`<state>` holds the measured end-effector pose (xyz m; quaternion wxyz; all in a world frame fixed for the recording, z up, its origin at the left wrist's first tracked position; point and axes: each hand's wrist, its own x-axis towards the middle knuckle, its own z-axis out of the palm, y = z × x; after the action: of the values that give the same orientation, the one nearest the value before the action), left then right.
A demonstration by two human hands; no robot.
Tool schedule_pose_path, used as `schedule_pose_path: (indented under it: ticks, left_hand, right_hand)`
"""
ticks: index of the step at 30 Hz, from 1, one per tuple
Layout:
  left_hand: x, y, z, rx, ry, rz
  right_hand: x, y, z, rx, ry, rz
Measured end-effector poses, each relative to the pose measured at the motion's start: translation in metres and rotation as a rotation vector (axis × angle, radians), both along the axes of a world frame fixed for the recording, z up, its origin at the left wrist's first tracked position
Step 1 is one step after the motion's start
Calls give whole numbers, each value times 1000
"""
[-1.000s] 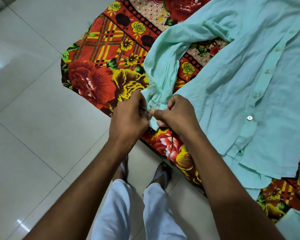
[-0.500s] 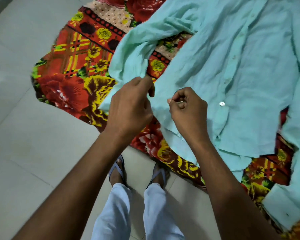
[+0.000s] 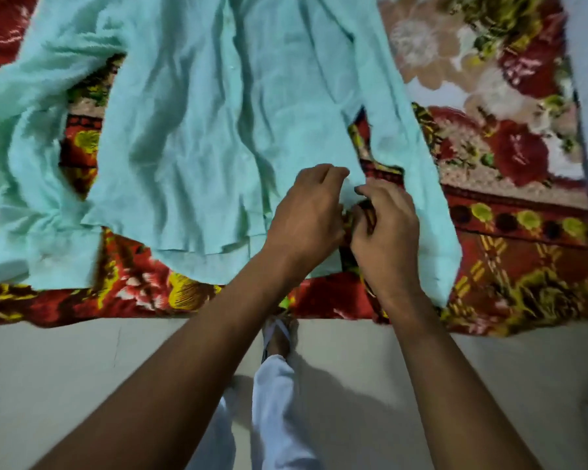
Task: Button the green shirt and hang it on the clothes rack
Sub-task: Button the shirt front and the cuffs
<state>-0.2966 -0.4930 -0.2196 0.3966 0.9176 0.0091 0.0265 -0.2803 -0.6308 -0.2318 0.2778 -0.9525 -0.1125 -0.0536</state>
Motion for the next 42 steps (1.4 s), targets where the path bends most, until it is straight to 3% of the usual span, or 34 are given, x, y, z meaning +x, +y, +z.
schedule_pose_path:
  ticks: [4, 9, 21, 25, 28, 30, 34, 38, 42]
  left_hand:
    - [3, -53, -2, -14, 4, -140]
    - [-5, -121, -26, -46, 76, -170]
    - [-13, -155, -49, -146, 184, 82]
    - [-4, -150, -41, -309, 311, 190]
    - [-6, -148, -40, -374, 332, 194]
    - [-11, -151, -39, -275, 251, 139]
    - [-23, -161, -38, 192, -83, -59]
    - [-26, -171, -43, 154, -82, -298]
    - [-26, -177, -44, 180, -14, -332]
  right_hand:
    - [-17, -53, 2, -15, -25, -159]
    - [-43, -112, -12, 20, 60, -312]
    - [-64, -172, -31, 2, 229, -78]
    - [-54, -180, -32, -51, 179, -28]
    - [-49, -181, -33, 56, 129, -89]
    - [-47, -181, -31, 156, 159, -144]
    - [-54, -180, -29, 244, 223, -166]
    - [-65, -179, -34, 291, 219, -304]
    - [-67, -179, -39, 373, 193, -385]
